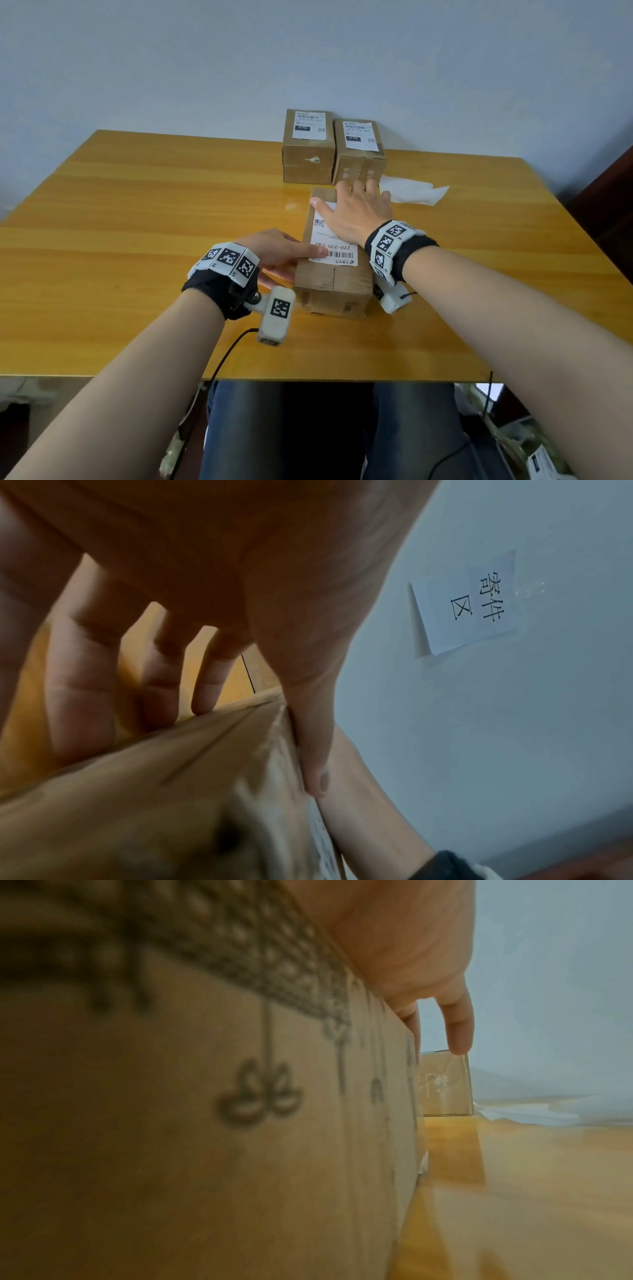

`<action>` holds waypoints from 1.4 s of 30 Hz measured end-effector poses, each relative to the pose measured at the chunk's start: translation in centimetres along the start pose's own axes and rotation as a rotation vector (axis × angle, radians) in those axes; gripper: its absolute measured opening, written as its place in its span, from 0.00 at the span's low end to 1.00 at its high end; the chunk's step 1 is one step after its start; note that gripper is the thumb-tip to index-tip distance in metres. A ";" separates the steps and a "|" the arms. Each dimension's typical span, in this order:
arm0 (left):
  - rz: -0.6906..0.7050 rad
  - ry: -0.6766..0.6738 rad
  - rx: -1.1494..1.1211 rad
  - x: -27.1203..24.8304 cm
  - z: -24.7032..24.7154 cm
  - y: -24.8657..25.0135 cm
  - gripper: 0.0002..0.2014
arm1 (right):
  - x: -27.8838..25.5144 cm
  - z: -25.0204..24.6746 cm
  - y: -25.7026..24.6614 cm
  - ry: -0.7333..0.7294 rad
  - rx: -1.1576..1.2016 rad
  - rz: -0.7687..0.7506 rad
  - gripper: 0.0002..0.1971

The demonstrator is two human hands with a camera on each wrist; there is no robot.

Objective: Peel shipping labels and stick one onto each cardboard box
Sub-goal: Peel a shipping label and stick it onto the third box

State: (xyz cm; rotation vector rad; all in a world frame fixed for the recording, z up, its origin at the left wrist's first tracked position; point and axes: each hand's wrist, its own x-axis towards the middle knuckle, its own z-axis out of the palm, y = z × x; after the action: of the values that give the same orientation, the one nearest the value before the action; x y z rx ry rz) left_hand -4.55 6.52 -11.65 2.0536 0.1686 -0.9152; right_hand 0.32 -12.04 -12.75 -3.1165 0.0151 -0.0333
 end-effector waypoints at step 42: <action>0.007 -0.108 0.054 1.1 -1.3 0.8 0.25 | 6.5 0.1 1.2 0.175 0.096 -0.131 0.38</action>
State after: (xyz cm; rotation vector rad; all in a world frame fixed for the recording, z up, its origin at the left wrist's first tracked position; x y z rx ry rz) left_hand -2.73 6.81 -11.39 2.0471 0.0791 -1.0337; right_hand 6.83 -13.33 -12.75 -3.0032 -0.1816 -0.2997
